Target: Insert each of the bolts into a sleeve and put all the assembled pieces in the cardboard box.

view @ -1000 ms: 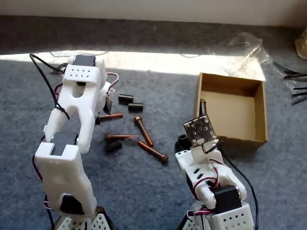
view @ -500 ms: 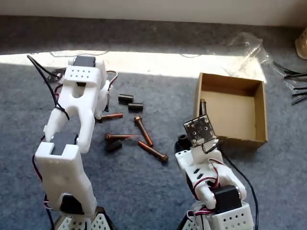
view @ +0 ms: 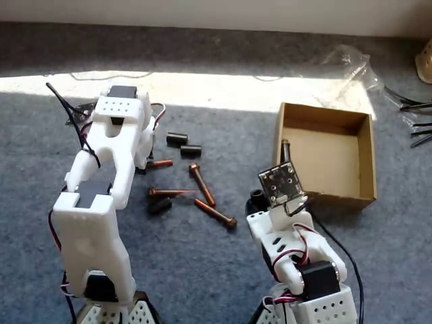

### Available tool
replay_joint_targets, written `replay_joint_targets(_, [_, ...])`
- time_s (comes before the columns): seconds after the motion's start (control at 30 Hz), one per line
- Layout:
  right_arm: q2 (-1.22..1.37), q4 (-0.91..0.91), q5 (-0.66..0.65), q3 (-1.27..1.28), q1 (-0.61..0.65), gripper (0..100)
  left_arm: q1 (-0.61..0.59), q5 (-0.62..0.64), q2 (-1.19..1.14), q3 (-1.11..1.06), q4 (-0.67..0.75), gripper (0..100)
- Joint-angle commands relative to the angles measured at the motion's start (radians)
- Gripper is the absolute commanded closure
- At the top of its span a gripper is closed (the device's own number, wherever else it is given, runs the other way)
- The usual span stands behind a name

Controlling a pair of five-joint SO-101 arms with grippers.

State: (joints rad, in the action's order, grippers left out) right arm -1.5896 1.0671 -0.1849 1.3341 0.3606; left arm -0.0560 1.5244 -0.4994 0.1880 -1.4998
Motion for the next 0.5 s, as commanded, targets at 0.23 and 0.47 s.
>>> replay_joint_targets(0.23, [-0.008, -0.031, -0.012, -0.008, -0.013, 99.5, -0.044, 0.009, 0.007, -0.045, 0.072, 83])
replay_joint_targets(0.47, [-0.008, -0.031, -0.012, -0.008, -0.013, 99.5, -0.042, 0.009, 0.007, -0.108, 0.169, 83])
